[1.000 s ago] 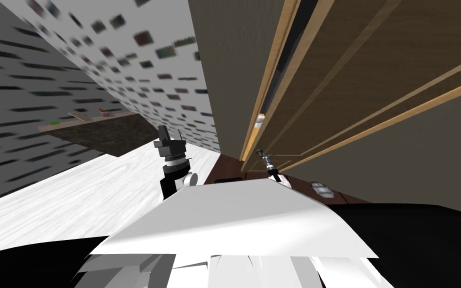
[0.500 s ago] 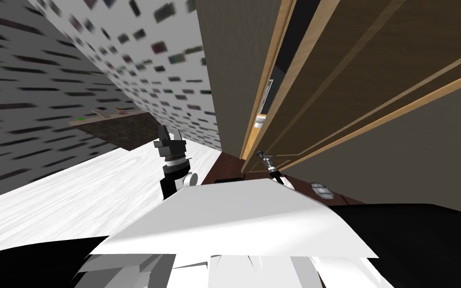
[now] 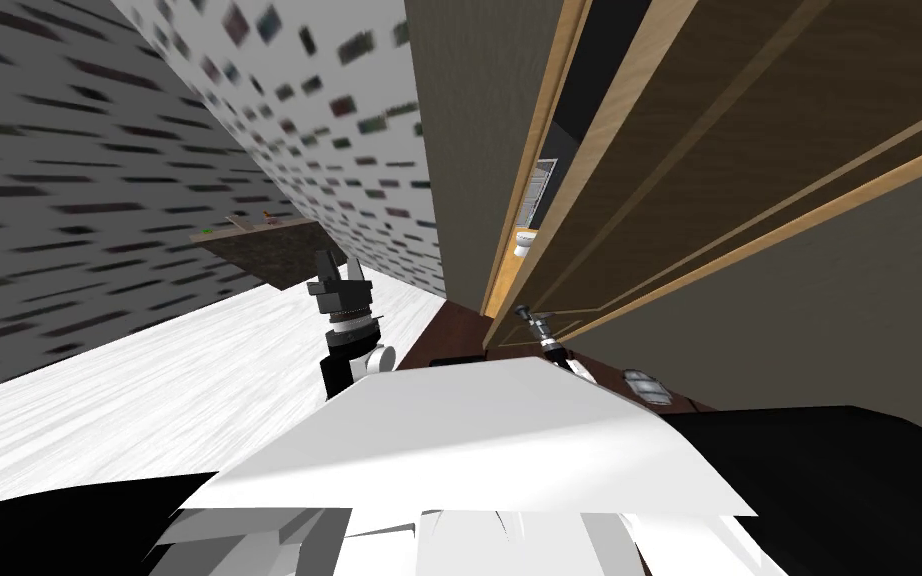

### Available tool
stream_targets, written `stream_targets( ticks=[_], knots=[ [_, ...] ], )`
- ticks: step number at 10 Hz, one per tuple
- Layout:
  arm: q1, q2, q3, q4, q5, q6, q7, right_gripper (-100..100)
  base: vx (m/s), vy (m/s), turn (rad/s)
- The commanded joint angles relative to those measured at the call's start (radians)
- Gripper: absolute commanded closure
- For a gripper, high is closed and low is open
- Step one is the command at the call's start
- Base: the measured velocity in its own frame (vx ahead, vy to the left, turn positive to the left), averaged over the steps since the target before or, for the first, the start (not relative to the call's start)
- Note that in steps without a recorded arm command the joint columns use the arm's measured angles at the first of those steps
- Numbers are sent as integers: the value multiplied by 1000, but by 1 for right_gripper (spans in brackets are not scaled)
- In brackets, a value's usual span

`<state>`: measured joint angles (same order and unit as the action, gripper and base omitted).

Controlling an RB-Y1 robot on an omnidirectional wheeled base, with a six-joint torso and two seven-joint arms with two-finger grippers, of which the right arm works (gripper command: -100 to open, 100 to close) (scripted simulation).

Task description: Pull the door open

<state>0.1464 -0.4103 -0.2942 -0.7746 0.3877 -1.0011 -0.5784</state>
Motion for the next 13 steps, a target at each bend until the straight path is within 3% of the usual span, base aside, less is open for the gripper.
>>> stream_targets(
  ticks=[1, 2, 3, 4, 11, 12, 13],
  knots=[
    [27, -17, -9, -10, 8, -31, -19, 100, -171, -58, 148],
    [34, -21, -11, -8, 12, -43, -25, 100, -196, -50, 136],
    [25, -15, -7, -4, 10, -34, -19, 100, -78, -16, 19],
    [38, -20, -14, 5, 19, -62, -27, 100, -131, -52, 137],
    [86, -47, -53, 47, 60, -187, -57, 100, -206, -82, 165],
    [86, -41, -47, 39, 58, -173, -55, 100, -82, -32, 19],
    [87, -42, -49, 47, 64, -183, -59, 100, -149, -43, 164]
  ],
)
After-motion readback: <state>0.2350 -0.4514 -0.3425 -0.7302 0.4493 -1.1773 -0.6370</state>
